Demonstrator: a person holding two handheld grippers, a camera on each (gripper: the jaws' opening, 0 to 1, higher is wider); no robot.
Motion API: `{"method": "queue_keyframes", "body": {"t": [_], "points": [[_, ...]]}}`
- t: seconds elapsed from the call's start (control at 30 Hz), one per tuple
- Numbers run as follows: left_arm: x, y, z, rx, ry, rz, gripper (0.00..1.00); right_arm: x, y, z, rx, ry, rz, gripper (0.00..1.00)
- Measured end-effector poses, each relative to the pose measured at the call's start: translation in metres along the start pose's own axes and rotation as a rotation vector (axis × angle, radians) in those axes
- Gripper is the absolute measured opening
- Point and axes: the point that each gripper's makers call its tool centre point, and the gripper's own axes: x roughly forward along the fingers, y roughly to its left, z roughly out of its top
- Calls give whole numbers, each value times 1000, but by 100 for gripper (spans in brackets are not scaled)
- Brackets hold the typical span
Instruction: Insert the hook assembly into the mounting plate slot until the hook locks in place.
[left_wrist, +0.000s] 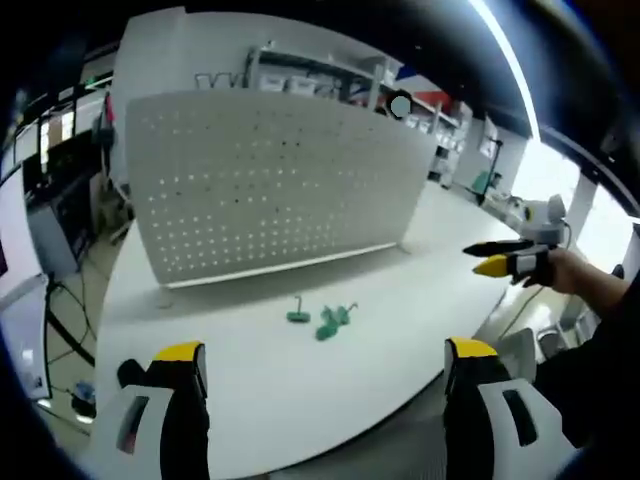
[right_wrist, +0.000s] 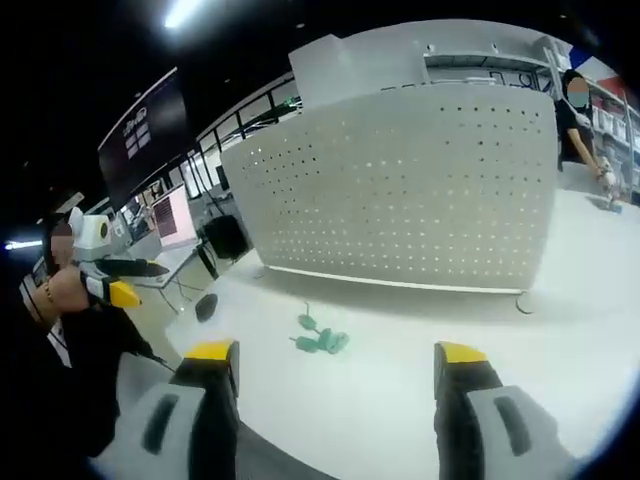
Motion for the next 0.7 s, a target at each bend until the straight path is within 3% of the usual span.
{"method": "queue_keyframes", "body": {"t": [0.7], "points": [[0,-4,-6,14,29,-7,100,2,2,-13,-3,44,19,76]]}}
